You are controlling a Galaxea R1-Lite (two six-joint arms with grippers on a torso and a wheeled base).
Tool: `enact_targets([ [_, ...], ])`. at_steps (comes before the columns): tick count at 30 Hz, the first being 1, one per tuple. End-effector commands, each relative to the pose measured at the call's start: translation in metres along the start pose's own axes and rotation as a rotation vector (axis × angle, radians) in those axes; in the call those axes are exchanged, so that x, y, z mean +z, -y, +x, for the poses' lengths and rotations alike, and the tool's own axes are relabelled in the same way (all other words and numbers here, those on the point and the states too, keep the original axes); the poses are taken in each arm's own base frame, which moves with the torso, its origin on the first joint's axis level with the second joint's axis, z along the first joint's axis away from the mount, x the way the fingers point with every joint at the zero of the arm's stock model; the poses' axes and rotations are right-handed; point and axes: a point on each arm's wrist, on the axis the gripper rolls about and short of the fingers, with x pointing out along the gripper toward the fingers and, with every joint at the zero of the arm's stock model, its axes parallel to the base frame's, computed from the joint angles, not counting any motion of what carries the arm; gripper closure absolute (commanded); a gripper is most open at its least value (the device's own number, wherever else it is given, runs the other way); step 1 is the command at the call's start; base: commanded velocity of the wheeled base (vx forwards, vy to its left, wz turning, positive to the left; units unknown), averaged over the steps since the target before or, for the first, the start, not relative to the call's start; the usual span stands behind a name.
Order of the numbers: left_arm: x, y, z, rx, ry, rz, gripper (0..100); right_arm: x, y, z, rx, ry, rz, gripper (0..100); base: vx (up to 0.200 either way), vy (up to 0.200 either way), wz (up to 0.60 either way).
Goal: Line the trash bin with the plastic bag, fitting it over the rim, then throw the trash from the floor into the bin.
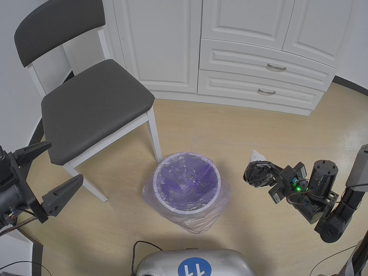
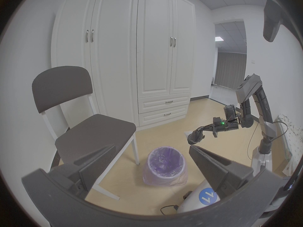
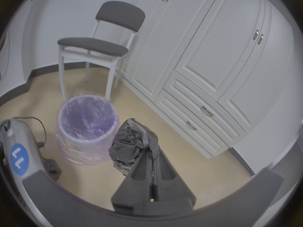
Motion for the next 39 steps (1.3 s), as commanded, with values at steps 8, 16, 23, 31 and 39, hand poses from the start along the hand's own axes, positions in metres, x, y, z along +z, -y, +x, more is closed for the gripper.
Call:
enact_targets([
  [8,0.012,-0.003,-0.016,0.044,0.083,0.019,0,0.052,-0.051,-0.022,0.191,0.201,0.184,100,0.000,0.000,0.00],
  [16,0.015,-0.011,-0.025,0.214,0.088,0.107,0,0.071,-0.092,-0.021,0.271,0.224,0.342,100,0.000,0.000,0.00],
  [23,0.023,-0.014,-0.046,0.318,0.160,0.147,0,0.084,-0.118,0.002,0.218,0.222,0.481,100,0.000,0.000,0.00],
  [31,0.029,-0.014,-0.056,0.354,0.200,0.154,0,0.094,-0.115,0.005,0.223,0.222,0.539,100,0.000,0.000,0.00],
  [39,0.030,-0.015,-0.057,0.369,0.203,0.154,0,0.112,-0.112,0.018,0.235,0.145,0.525,100,0.000,0.000,0.00],
])
